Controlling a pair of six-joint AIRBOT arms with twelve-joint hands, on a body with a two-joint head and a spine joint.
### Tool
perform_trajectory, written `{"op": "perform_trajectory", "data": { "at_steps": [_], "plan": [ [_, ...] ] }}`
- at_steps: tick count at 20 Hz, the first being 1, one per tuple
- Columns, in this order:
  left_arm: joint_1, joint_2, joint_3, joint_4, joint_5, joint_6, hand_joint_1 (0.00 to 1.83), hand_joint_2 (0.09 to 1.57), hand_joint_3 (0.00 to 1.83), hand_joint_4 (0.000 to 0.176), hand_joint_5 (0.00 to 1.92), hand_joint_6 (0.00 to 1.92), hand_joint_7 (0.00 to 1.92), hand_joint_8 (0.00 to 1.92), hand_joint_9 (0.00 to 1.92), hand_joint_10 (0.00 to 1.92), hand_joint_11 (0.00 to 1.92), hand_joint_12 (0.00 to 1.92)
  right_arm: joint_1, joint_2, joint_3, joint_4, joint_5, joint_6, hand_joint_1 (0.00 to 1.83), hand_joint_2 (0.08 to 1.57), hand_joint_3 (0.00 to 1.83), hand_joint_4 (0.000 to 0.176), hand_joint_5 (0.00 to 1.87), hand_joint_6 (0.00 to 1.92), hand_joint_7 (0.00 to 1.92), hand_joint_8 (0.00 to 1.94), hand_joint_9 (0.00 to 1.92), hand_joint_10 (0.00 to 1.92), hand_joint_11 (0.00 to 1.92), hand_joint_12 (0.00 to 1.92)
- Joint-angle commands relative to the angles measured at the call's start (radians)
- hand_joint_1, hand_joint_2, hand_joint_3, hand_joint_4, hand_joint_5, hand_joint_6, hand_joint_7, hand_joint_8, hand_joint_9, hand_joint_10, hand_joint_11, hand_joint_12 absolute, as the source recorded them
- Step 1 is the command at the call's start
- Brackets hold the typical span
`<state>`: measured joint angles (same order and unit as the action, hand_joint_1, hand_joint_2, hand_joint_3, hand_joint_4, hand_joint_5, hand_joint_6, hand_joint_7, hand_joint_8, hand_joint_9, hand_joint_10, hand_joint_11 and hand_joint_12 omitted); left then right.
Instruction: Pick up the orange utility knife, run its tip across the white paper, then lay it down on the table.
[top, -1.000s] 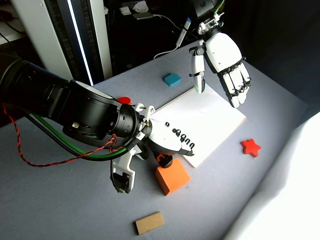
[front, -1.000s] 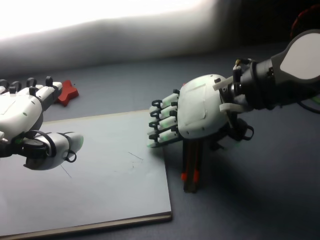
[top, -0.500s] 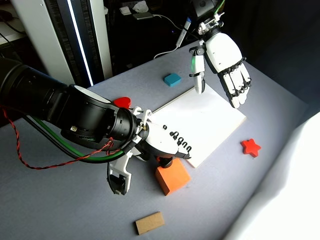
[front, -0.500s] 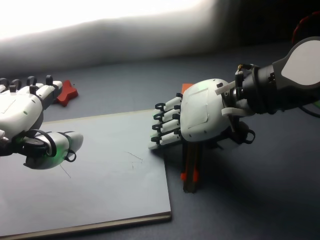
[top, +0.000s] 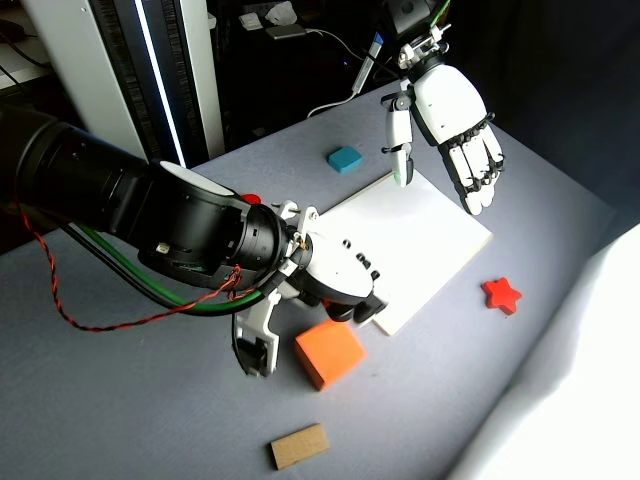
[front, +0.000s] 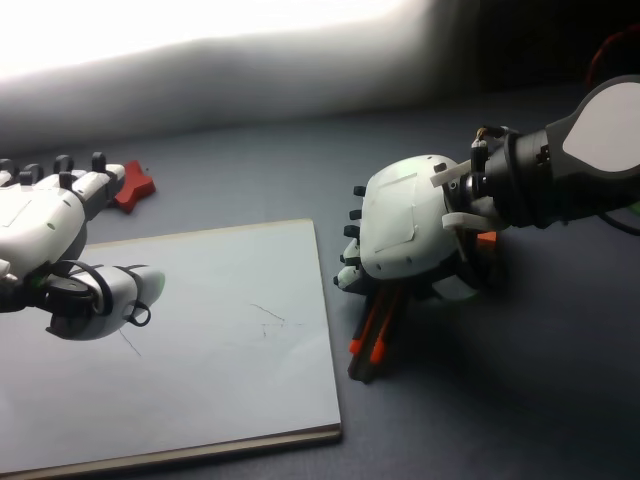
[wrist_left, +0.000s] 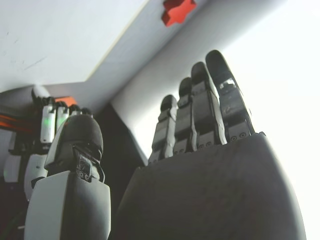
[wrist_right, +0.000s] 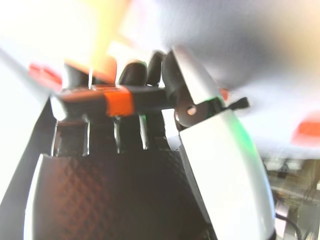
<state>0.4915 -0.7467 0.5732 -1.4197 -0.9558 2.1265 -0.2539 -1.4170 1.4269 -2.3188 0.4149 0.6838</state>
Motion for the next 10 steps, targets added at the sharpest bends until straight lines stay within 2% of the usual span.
{"op": "perform_trajectory", "data": {
  "at_steps": [1,2,3,4,5,10],
  "plan": [
    [-0.01,0.002,0.006,0.07,-0.059,0.003,0.3,1.29,0.0,0.065,0.04,0.01,0.12,0.01,0.21,0.01,0.0,0.86,0.006,0.003,-0.001,0.018,-0.041,-0.015,1.12,0.91,0.92,0.0,0.71,1.74,0.75,1.94,1.06,1.92,0.94,1.92],
    [-0.011,0.002,0.006,0.07,-0.059,0.003,0.28,1.3,0.0,0.068,0.04,0.0,0.12,0.0,0.22,0.01,0.0,0.9,0.006,0.004,-0.001,0.041,-0.042,-0.039,1.39,0.87,0.96,0.0,1.38,1.89,1.51,1.94,1.66,1.92,1.65,1.92],
    [-0.011,0.002,0.007,0.07,-0.059,0.003,0.28,1.3,0.0,0.068,0.04,0.0,0.12,0.0,0.22,0.01,0.0,0.9,0.008,0.005,-0.001,0.076,-0.042,-0.08,1.39,0.87,0.96,0.0,1.38,1.89,1.51,1.94,1.66,1.92,1.65,1.92],
    [-0.011,0.002,0.007,0.07,-0.059,0.003,0.29,1.29,0.0,0.07,0.05,0.01,0.14,0.01,0.23,0.01,0.0,0.91,0.013,0.007,-0.001,0.094,-0.042,-0.093,1.48,0.87,0.91,0.12,1.55,1.91,1.7,1.94,1.82,1.92,1.87,1.92],
    [-0.011,0.001,0.008,0.07,-0.059,0.003,0.28,1.29,0.0,0.067,0.05,0.0,0.13,0.0,0.22,0.01,0.0,0.91,0.023,0.01,-0.002,0.102,-0.036,-0.093,1.54,0.86,0.88,0.174,1.61,1.92,1.75,1.94,1.86,1.92,1.9,1.92],
    [-0.018,-0.002,0.013,0.07,-0.059,0.002,0.28,1.3,0.0,0.069,0.05,0.0,0.14,0.0,0.24,0.01,0.0,0.92,0.068,0.034,-0.009,0.116,-0.006,-0.093,1.58,0.84,0.89,0.176,1.55,1.92,1.72,1.94,1.82,1.92,1.87,1.92]
  ]
}}
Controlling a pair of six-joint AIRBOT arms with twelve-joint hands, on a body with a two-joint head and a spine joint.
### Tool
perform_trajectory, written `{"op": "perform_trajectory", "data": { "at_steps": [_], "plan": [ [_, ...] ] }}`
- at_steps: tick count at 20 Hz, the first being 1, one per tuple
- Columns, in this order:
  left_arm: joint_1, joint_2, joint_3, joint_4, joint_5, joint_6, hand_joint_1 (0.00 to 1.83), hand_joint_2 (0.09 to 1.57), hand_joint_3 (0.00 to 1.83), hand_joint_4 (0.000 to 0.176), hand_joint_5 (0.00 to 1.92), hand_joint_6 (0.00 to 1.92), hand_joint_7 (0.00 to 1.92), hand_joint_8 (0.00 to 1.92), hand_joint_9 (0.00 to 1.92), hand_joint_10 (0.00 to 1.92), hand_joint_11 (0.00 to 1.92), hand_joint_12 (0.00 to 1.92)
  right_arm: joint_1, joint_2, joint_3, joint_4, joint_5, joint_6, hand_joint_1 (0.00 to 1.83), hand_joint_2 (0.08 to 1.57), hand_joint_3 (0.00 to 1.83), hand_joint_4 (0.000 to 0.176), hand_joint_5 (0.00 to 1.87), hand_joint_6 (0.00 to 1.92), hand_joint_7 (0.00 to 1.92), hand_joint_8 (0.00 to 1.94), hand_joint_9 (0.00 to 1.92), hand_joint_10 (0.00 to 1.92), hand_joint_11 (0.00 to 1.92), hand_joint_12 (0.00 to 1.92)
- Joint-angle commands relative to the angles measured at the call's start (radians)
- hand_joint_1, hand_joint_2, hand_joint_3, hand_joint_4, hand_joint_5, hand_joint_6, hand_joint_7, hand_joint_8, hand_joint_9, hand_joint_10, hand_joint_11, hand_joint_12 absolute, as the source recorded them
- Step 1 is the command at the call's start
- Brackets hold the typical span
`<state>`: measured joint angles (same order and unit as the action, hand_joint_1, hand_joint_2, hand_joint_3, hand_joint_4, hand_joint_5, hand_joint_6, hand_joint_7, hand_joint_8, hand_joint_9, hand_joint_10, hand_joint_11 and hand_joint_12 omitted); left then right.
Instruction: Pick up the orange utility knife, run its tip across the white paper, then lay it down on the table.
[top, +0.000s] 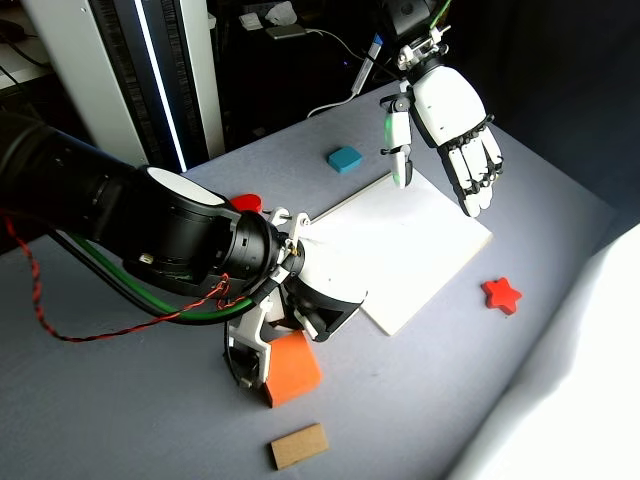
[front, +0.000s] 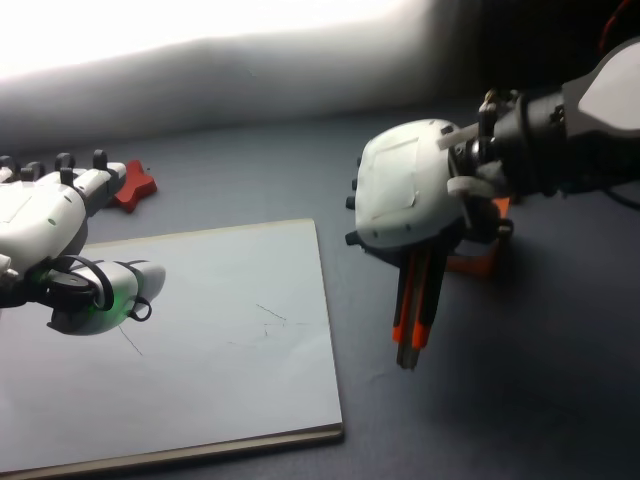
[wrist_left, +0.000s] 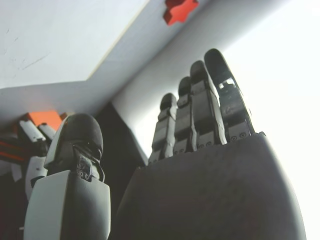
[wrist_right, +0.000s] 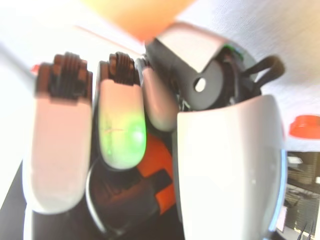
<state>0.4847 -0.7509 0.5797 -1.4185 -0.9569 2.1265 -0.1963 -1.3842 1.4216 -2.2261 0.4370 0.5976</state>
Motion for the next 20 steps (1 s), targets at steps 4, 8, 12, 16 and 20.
{"op": "perform_trajectory", "data": {
  "at_steps": [4,8,12,16,20],
  "plan": [
    [-0.012,0.002,0.007,0.069,-0.058,0.002,0.27,1.3,0.0,0.071,0.04,0.0,0.12,0.0,0.22,0.0,0.0,0.89,0.04,0.026,-0.014,0.03,-0.025,-0.007,1.56,0.85,0.9,0.176,1.55,1.92,1.72,1.94,1.81,1.92,1.87,1.92],
    [-0.012,0.002,0.011,0.069,-0.058,0.002,0.27,1.3,0.0,0.064,0.06,0.0,0.15,0.0,0.24,0.01,0.0,0.98,0.057,0.035,-0.05,0.128,-0.18,-0.057,1.54,0.86,0.87,0.176,1.56,1.92,1.72,1.94,1.81,1.92,1.87,1.92],
    [-0.011,0.002,0.018,0.069,-0.058,0.002,0.28,1.3,0.0,0.071,0.04,0.0,0.13,0.0,0.23,0.0,0.0,0.94,0.049,0.017,-0.095,0.249,-0.395,-0.164,1.54,0.87,0.86,0.176,1.54,1.92,1.72,1.94,1.81,1.92,1.87,1.92],
    [-0.011,0.002,0.022,0.067,-0.058,0.002,0.3,1.29,0.0,0.066,0.05,0.0,0.14,0.0,0.23,0.0,0.0,0.94,0.061,0.01,-0.121,0.249,-0.438,-0.086,1.56,0.86,0.86,0.176,1.56,1.92,1.74,1.94,1.83,1.92,1.89,1.92],
    [-0.009,0.002,0.027,0.064,-0.058,0.002,0.31,1.29,0.0,0.061,0.07,0.01,0.15,0.01,0.23,0.01,0.0,0.91,0.1,0.045,-0.092,0.416,-0.1,-0.221,1.55,0.87,0.86,0.176,1.56,1.92,1.73,1.94,1.81,1.92,1.88,1.92]
  ]
}}
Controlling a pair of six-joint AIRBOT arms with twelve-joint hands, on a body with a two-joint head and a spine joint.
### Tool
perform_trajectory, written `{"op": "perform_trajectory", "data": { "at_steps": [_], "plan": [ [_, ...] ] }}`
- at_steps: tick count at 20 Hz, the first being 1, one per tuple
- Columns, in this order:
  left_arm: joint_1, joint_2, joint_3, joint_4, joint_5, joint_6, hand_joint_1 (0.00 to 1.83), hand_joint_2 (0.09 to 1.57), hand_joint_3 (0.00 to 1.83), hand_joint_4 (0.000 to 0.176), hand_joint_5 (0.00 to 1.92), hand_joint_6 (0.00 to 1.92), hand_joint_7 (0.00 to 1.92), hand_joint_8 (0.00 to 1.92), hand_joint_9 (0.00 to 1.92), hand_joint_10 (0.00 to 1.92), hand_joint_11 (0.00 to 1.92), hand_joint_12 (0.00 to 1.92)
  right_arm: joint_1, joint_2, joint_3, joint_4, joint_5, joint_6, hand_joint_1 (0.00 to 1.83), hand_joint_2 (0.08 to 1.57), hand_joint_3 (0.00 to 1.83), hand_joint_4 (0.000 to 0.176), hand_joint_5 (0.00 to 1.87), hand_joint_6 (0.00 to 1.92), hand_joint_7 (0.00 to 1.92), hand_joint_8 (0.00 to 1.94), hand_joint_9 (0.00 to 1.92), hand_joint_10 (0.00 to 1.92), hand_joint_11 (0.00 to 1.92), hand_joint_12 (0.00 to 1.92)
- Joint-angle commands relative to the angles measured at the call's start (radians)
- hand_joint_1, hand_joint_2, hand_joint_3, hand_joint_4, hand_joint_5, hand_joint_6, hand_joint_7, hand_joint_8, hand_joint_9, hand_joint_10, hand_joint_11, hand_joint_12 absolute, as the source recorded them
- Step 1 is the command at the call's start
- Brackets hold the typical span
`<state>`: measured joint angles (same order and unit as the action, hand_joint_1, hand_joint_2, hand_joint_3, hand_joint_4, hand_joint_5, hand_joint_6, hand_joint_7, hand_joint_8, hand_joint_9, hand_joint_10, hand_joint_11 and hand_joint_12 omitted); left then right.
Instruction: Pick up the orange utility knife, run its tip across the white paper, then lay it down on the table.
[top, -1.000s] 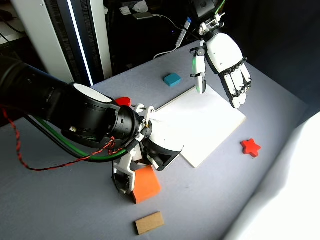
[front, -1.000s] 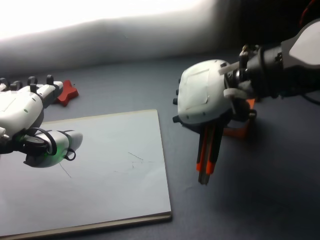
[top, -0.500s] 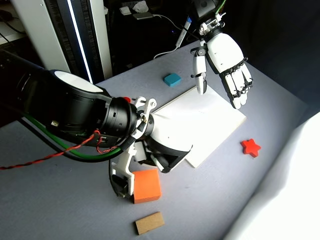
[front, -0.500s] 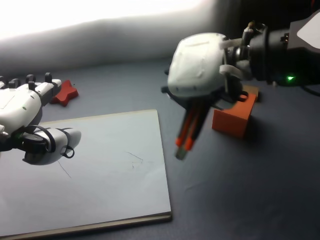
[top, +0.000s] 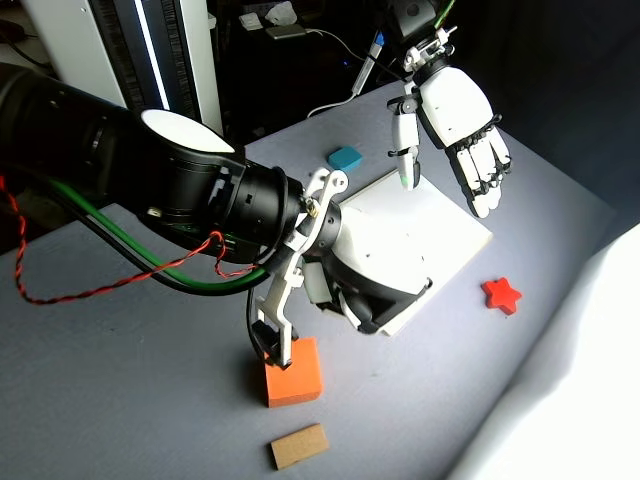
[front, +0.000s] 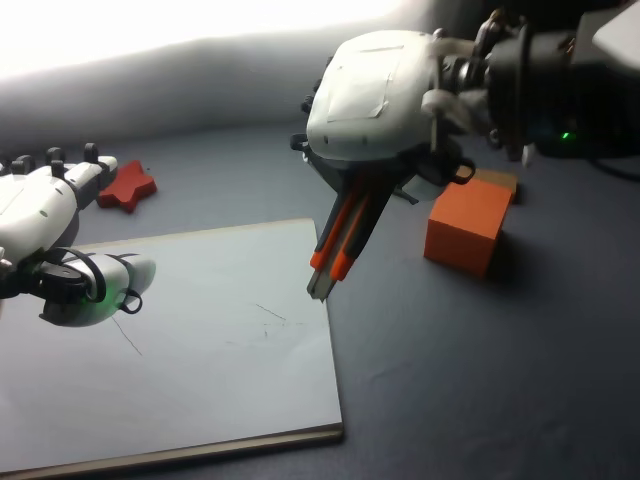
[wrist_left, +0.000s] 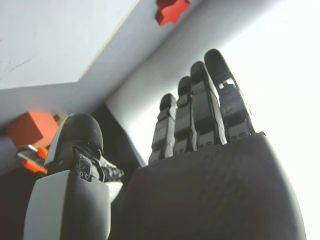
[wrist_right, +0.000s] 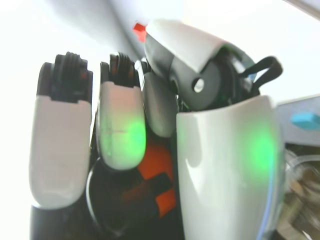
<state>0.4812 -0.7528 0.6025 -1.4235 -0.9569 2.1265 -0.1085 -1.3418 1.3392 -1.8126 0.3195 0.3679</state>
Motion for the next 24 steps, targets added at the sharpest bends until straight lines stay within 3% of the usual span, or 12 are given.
{"op": "perform_trajectory", "data": {
  "at_steps": [1,3,6,7,8,9,10,12,17,24],
  "plan": [
    [-0.005,0.004,0.005,0.068,-0.058,0.002,0.29,1.29,0.0,0.06,0.06,0.0,0.15,0.01,0.23,0.0,0.0,0.92,0.013,0.002,0.012,0.076,0.078,-0.056,1.56,0.86,0.85,0.176,1.55,1.92,1.72,1.94,1.81,1.92,1.87,1.92],
    [-0.004,0.004,0.006,0.068,-0.058,0.002,0.29,1.3,0.0,0.063,0.06,0.0,0.13,0.0,0.23,0.0,0.0,0.92,-0.002,-0.009,0.036,0.221,0.069,-0.271,1.56,0.86,0.85,0.176,1.56,1.92,1.73,1.94,1.82,1.92,1.88,1.92],
    [-0.002,0.004,0.006,0.067,-0.058,0.001,0.29,1.3,0.0,0.064,0.04,0.0,0.14,0.0,0.23,0.0,0.0,0.92,-0.048,-0.023,0.041,0.62,0.031,-0.815,1.55,0.87,0.85,0.176,1.55,1.92,1.72,1.94,1.81,1.92,1.88,1.92],
    [-0.002,0.004,0.006,0.067,-0.058,-0.001,0.31,1.29,0.0,0.066,0.05,0.0,0.14,0.0,0.23,0.0,0.0,0.9,-0.06,-0.029,0.041,0.726,0.031,-0.952,1.56,0.86,0.85,0.176,1.55,1.92,1.71,1.94,1.81,1.92,1.87,1.92],
    [-0.001,0.004,0.006,0.067,-0.058,-0.003,0.3,1.29,0.0,0.065,0.05,0.0,0.15,0.0,0.24,0.01,0.0,0.93,-0.076,-0.042,0.041,0.906,0.04,-1.174,1.55,0.86,0.84,0.176,1.55,1.92,1.71,1.94,1.81,1.92,1.88,1.92],
    [-0.002,0.004,0.006,0.067,-0.058,-0.003,0.3,1.29,0.0,0.067,0.05,0.0,0.15,0.0,0.25,0.01,0.0,0.94,-0.085,-0.05,0.041,1.015,0.052,-1.296,1.55,0.87,0.85,0.176,1.55,1.92,1.72,1.94,1.81,1.92,1.88,1.92],
    [-0.002,0.004,0.006,0.067,-0.058,-0.004,0.29,1.3,0.0,0.066,0.04,0.0,0.14,0.0,0.24,0.0,0.0,0.94,-0.107,-0.075,0.05,1.234,0.119,-1.598,1.55,0.87,0.85,0.176,1.56,1.92,1.72,1.94,1.81,1.92,1.88,1.92],
    [-0.002,0.004,0.005,0.067,-0.058,-0.005,0.3,1.3,0.0,0.065,0.04,0.0,0.13,0.0,0.22,0.0,0.0,0.93,-0.132,-0.121,0.078,1.368,0.247,-1.831,1.56,0.86,0.86,0.176,1.57,1.92,1.72,1.94,1.82,1.92,1.88,1.92],
    [0.0,0.004,0.006,0.067,-0.058,-0.005,0.25,1.3,0.0,0.067,0.04,0.0,0.13,0.0,0.24,0.01,0.0,0.95,-0.182,-0.227,0.128,1.371,0.5,-2.029,1.57,0.85,0.88,0.176,1.57,1.92,1.72,1.94,1.81,1.92,1.88,1.92],
    [0.005,0.004,0.008,0.067,-0.058,-0.005,0.28,1.3,0.0,0.06,0.05,0.0,0.13,0.0,0.23,0.0,0.0,0.91,-0.244,-0.328,0.219,1.193,0.579,-2.042,1.57,0.86,0.89,0.176,1.58,1.92,1.72,1.94,1.82,1.92,1.89,1.92]
  ]
}}
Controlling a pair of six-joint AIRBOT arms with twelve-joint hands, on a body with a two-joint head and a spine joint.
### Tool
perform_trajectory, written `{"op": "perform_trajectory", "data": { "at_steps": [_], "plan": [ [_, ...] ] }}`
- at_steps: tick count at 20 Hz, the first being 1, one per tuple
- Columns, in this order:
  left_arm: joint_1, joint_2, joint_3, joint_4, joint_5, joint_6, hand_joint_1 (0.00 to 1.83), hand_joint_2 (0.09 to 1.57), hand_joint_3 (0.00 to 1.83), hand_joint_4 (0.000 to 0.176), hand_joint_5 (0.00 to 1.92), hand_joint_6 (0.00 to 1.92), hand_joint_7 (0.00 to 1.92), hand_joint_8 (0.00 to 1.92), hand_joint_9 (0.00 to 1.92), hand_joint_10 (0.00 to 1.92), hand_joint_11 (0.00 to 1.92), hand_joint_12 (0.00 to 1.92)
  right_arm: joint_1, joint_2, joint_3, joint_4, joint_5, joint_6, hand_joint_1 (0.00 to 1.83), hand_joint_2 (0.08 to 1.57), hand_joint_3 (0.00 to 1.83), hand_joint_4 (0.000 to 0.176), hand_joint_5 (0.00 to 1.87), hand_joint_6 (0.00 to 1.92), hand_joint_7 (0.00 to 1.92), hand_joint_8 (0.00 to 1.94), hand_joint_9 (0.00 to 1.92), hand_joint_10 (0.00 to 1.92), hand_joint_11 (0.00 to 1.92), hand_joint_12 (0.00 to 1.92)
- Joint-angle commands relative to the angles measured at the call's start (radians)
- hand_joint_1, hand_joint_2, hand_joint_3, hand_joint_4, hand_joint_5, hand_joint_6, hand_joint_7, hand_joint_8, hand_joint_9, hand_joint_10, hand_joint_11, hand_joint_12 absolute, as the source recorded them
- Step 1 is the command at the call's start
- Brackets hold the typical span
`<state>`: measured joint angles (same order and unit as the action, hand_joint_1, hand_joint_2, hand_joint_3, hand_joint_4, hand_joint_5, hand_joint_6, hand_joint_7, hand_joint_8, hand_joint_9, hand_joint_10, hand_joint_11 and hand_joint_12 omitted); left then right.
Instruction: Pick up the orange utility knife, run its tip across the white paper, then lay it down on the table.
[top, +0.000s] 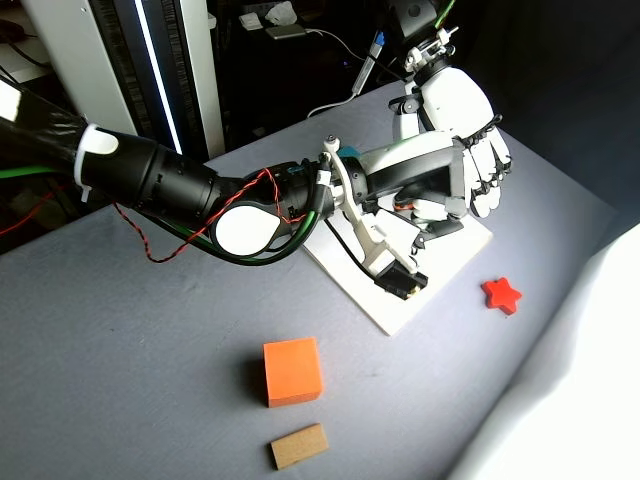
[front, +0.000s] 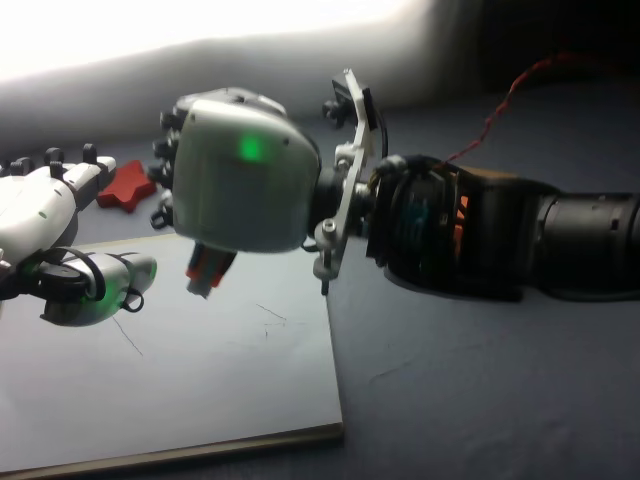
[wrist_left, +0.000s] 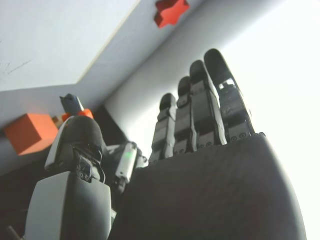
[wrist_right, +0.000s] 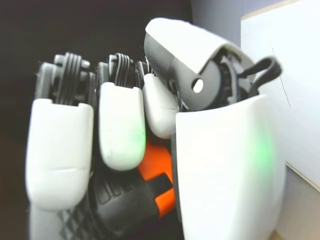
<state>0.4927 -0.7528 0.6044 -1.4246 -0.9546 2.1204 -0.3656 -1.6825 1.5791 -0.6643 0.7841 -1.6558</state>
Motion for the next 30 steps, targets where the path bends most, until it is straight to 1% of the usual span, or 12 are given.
{"op": "perform_trajectory", "data": {
  "at_steps": [1,3,7,14,17,19,22,24,27,28,29,30],
  "plan": [
    [0.002,0.005,0.011,0.068,-0.06,-0.003,0.28,1.3,0.0,0.056,0.06,0.0,0.13,0.0,0.22,0.0,0.0,0.91,0.004,-0.008,0.014,0.001,0.149,-0.015,1.56,0.86,0.89,0.176,1.58,1.92,1.73,1.94,1.82,1.92,1.89,1.92],
    [0.019,0.006,0.023,0.068,-0.06,-0.024,0.26,1.3,0.0,0.057,0.05,0.0,0.13,0.0,0.2,0.0,0.0,0.91,-0.008,-0.035,0.057,-0.036,0.164,-0.014,1.55,0.86,0.88,0.176,1.58,1.92,1.73,1.94,1.83,1.92,1.89,1.92],
    [0.041,0.007,0.056,0.068,-0.062,-0.052,0.28,1.29,0.0,0.055,0.06,0.0,0.13,0.0,0.21,0.0,0.0,0.93,-0.024,-0.088,0.122,-0.037,0.225,-0.031,1.57,0.84,0.89,0.176,1.59,1.92,1.73,1.94,1.82,1.92,1.88,1.92],
    [0.063,0.009,0.091,0.056,-0.09,-0.082,0.29,1.29,0.0,0.055,0.07,0.0,0.14,0.0,0.21,0.0,0.0,0.92,-0.044,-0.125,0.124,-0.037,0.225,-0.047,1.55,0.85,0.88,0.176,1.57,1.92,1.72,1.94,1.81,1.92,1.87,1.92],
    [0.078,0.014,0.095,0.038,-0.115,-0.096,0.28,1.29,0.0,0.053,0.07,0.0,0.13,0.0,0.22,0.01,0.0,0.93,-0.062,-0.126,0.124,-0.04,0.227,-0.051,1.56,0.85,0.87,0.176,1.56,1.92,1.71,1.94,1.8,1.92,1.85,1.92],
    [0.086,0.019,0.102,0.033,-0.124,-0.102,0.27,1.3,0.0,0.056,0.06,0.0,0.13,0.0,0.22,0.0,0.0,0.93,-0.072,-0.125,0.124,-0.047,0.235,-0.052,1.56,0.86,0.87,0.176,1.58,1.92,1.72,1.94,1.81,1.92,1.86,1.92],
    [0.102,0.025,0.118,0.032,-0.127,-0.122,0.3,1.29,0.0,0.051,0.08,0.01,0.15,0.0,0.25,0.01,0.0,0.96,-0.081,-0.115,0.124,-0.058,0.251,-0.048,1.56,0.86,0.86,0.176,1.57,1.92,1.72,1.94,1.81,1.92,1.87,1.92],
    [0.108,0.03,0.124,0.024,-0.138,-0.124,0.28,1.29,0.0,0.056,0.07,0.0,0.15,0.0,0.23,0.0,0.0,0.96,-0.086,-0.107,0.123,-0.062,0.265,-0.047,1.54,0.87,0.86,0.176,1.56,1.92,1.71,1.94,1.81,1.92,1.87,1.92],
    [0.111,0.036,0.131,0.021,-0.14,-0.124,0.28,1.29,0.0,0.055,0.07,0.0,0.15,0.0,0.24,0.01,0.0,0.97,-0.098,-0.081,0.102,-0.071,0.271,-0.044,1.56,0.88,0.86,0.176,1.57,1.92,1.72,1.94,1.82,1.92,1.87,1.92],
    [0.111,0.036,0.132,0.021,-0.14,-0.124,0.28,1.29,0.0,0.054,0.06,0.0,0.14,0.0,0.22,0.0,0.0,0.93,-0.101,-0.071,0.094,-0.073,0.274,-0.044,1.56,0.87,0.87,0.176,1.58,1.92,1.73,1.94,1.82,1.92,1.87,1.92],
    [0.112,0.036,0.131,0.021,-0.14,-0.124,0.27,1.29,0.0,0.058,0.06,0.0,0.14,0.0,0.22,0.0,0.0,0.94,-0.104,-0.061,0.088,-0.077,0.279,-0.043,1.57,0.86,0.88,0.176,1.59,1.92,1.73,1.94,1.82,1.92,1.88,1.92],
    [0.112,0.036,0.13,0.021,-0.14,-0.124,0.27,1.29,0.0,0.057,0.06,0.0,0.15,0.0,0.23,0.01,0.0,0.98,-0.108,-0.051,0.082,-0.079,0.285,-0.043,1.56,0.86,0.88,0.176,1.6,1.92,1.74,1.94,1.82,1.92,1.88,1.92]
  ]
}}
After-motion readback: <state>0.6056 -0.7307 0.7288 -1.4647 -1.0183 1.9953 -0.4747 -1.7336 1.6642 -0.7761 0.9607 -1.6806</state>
